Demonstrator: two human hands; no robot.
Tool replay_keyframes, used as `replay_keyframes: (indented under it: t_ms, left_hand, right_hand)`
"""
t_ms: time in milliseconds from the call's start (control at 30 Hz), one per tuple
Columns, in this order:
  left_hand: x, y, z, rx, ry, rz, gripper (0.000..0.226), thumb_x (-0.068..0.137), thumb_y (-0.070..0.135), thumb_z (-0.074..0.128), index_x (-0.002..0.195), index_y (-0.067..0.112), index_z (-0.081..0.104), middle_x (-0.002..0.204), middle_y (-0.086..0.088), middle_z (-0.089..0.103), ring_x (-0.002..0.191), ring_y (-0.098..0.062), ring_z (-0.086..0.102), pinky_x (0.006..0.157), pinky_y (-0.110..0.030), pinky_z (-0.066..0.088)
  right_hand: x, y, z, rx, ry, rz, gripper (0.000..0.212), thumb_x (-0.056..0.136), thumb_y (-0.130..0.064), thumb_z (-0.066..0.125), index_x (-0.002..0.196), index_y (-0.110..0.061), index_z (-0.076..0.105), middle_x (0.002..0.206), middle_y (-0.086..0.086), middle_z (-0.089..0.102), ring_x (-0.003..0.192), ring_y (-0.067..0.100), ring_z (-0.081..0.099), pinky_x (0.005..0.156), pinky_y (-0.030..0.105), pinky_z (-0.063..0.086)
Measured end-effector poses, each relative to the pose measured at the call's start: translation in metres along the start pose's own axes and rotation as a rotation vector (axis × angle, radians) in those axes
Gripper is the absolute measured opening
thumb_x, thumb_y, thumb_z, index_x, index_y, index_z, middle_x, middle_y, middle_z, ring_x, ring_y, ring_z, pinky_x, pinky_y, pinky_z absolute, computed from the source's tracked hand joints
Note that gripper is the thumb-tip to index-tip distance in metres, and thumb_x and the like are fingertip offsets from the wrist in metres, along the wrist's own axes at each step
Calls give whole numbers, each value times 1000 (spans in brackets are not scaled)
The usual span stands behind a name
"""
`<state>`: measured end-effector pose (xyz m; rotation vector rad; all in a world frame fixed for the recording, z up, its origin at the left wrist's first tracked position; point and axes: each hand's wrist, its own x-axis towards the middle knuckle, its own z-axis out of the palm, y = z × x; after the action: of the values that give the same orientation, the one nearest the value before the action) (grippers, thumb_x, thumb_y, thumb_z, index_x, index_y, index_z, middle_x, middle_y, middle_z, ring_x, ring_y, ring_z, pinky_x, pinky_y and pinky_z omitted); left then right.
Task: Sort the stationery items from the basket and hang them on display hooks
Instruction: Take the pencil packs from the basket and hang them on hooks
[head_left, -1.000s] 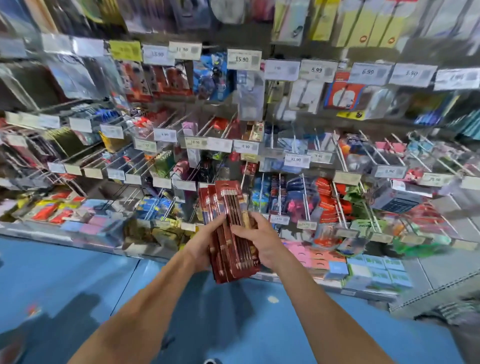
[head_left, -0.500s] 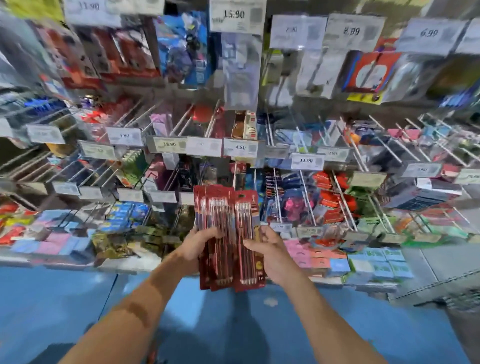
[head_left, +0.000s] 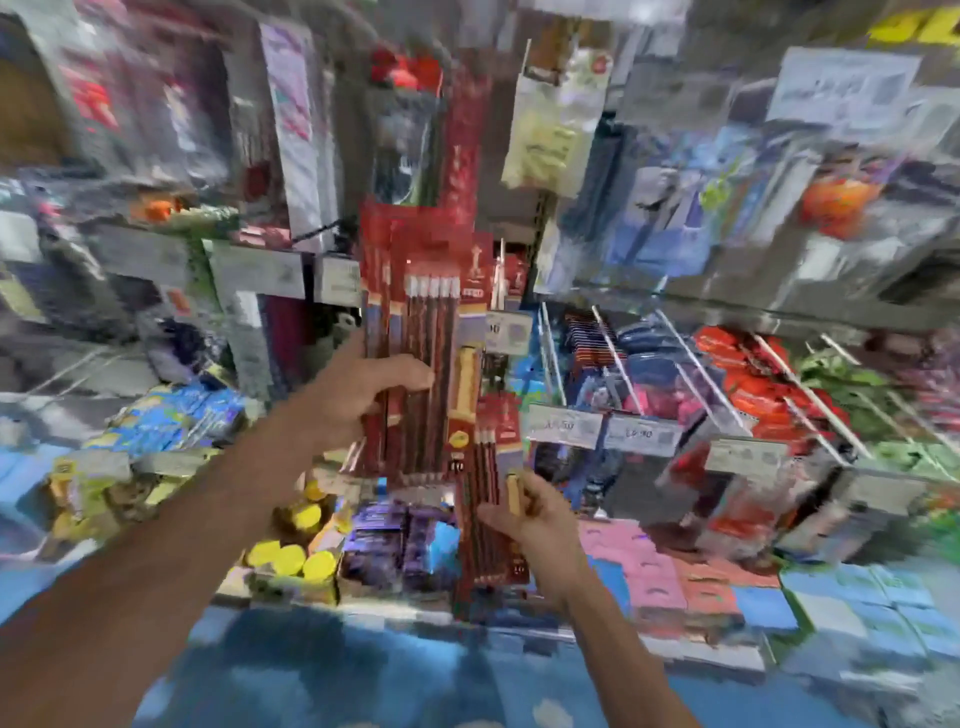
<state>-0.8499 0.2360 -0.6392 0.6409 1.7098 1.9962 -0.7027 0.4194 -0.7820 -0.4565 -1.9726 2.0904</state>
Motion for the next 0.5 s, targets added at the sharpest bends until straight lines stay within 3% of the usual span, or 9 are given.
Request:
replay_keyframes:
  t_ms: [100,233,300,400,500]
  left_hand:
    - [11,-14,-10,-3,-113,134,19,50,23,79,67,28,78,60,7,68,51,-12,67,48,-25,54]
    - [15,-27,-12,104,-118,250,15,51,35,80,62,28,72,62,11,65,59,-10,66,63,-32,53]
    - [17,-32,-11,108,-122,299,19,51,38,80,64,27,70,63,11,65,62,-11,67,60,-30,56]
    - [19,-37,-11,-38,-215,289,11,55,31,79,62,27,71,62,7,65,57,-14,67,53,-29,55]
    - [22,-30,-10,-155,-249,321,19,56,24,78,73,20,71,69,-2,65,59,-21,65,59,-33,56]
  right_hand:
    - [24,17,8,-51,-12,-191,31,82,-25,84,72,-30,54,67,-16,42,62,5,42,61,16,40]
    - [35,27,19,-71,33,-345,24,88,-30,78,77,-30,56,68,-16,45,65,6,44,63,24,39]
    - [35,28,24,-97,31,-391,20,91,-27,75,79,-33,61,68,-16,50,65,6,48,60,24,42]
    - [34,30,25,-106,9,-426,18,93,-18,73,87,-34,68,74,-19,63,68,3,58,61,20,50]
    - [29,22,27,-116,29,-429,13,94,-15,73,97,-27,71,82,-10,70,74,8,63,69,23,53]
